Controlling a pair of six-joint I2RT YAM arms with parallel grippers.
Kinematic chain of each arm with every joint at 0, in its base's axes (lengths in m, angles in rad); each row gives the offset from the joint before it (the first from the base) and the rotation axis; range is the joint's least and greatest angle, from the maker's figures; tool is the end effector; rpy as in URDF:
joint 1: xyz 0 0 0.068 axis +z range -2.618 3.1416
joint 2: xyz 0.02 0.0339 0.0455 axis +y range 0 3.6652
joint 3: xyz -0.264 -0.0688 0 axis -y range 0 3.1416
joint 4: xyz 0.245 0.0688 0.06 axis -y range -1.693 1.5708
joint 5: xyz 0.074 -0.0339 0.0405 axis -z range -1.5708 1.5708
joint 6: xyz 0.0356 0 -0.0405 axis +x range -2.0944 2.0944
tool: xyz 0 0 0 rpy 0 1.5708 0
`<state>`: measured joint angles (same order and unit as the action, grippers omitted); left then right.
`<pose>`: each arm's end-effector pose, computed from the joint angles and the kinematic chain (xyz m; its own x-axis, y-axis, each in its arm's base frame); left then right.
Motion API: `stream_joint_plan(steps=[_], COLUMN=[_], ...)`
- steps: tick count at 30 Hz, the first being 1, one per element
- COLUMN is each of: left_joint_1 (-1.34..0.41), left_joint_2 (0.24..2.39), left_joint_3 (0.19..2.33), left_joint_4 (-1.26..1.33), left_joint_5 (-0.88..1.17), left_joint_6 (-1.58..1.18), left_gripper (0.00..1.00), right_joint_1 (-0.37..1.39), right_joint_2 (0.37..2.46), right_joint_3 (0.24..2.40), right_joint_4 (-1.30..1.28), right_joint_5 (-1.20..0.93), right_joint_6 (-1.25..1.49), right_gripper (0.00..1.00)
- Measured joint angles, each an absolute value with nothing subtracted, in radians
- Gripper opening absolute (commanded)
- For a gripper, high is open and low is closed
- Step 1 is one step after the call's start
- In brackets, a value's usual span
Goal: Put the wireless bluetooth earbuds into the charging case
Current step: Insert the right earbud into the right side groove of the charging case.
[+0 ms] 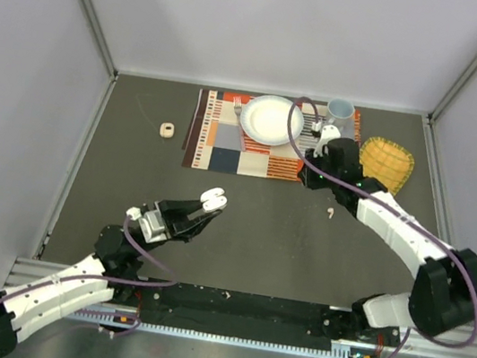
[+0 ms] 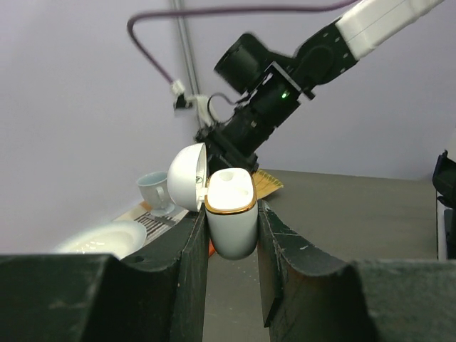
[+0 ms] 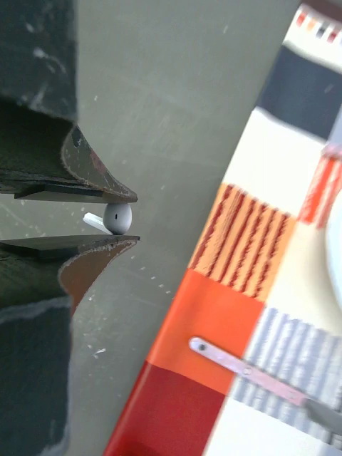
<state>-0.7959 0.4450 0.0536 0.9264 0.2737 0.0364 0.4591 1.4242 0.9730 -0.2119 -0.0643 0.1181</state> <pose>0.0800 -0.0955 0.2443 0.3874 -0.3456 -0.8547 0.8370 0.5204 0.1690 0.2808 0.1414 0.2544 -0.6054 -0.1681 -0.7779 -0.4192 0.8982 0.1321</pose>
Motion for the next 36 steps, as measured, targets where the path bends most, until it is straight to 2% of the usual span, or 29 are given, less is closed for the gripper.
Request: stream_joint_plan(steps=[8,18,28,36], left_joint_1=[-0.796,-0.796,-0.796,-0.796], left_joint_2=[0.53,0.598,0.601,0.605], left_joint_3=[0.054,0.054,0.054,0.054], left_joint_4=[0.966,1.024,1.048,1.054], left_joint_5=[0.215,0.192,0.192,0.192], left_joint_6=[0.02,0.01,-0.002,-0.013], left_gripper=[0.0,0.0,0.0,0.0], right_joint_1=[0.64,0.865,1.098,1.179], right_joint_2=[1.129,0.923,0.933,1.012], right_joint_3=[0.889,0.706,0.681,0.68], right_joint_4=[-0.067,0.184,0.425,0.574], right_joint_5=[0.061,0.227,0.289,0.29], right_joint_6=[0.123,0.035,-0.08,-0.13], right_gripper=[0.0,0.0,0.0,0.0])
